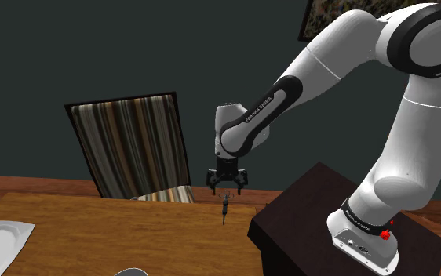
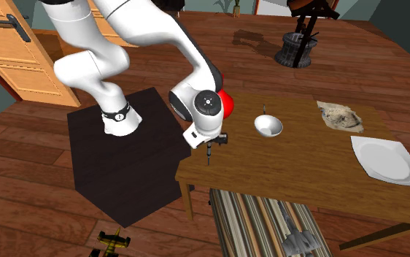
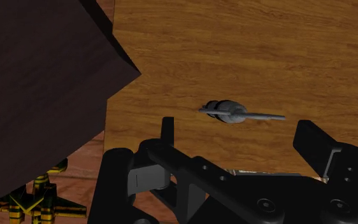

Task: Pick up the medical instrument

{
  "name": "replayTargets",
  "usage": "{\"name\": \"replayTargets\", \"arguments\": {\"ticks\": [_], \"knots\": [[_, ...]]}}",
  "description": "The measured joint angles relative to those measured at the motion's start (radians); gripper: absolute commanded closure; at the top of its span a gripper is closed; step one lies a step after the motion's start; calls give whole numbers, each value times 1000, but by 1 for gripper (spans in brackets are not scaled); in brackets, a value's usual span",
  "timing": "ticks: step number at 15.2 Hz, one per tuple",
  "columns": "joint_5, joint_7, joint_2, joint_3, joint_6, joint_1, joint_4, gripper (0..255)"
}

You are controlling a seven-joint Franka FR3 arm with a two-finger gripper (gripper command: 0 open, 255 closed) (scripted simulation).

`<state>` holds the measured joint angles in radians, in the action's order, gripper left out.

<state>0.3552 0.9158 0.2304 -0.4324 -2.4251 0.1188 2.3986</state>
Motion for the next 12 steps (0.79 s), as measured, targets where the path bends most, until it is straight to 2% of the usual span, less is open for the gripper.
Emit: {"name": "replayTargets", "arguments": {"ticks": [5, 6, 12], "knots": [[-12, 0, 62, 7, -58, 10, -3, 0], [-13, 0, 65, 7, -61, 11, -3, 255], [-13, -1, 67, 8, -63, 11, -4, 255]]}}
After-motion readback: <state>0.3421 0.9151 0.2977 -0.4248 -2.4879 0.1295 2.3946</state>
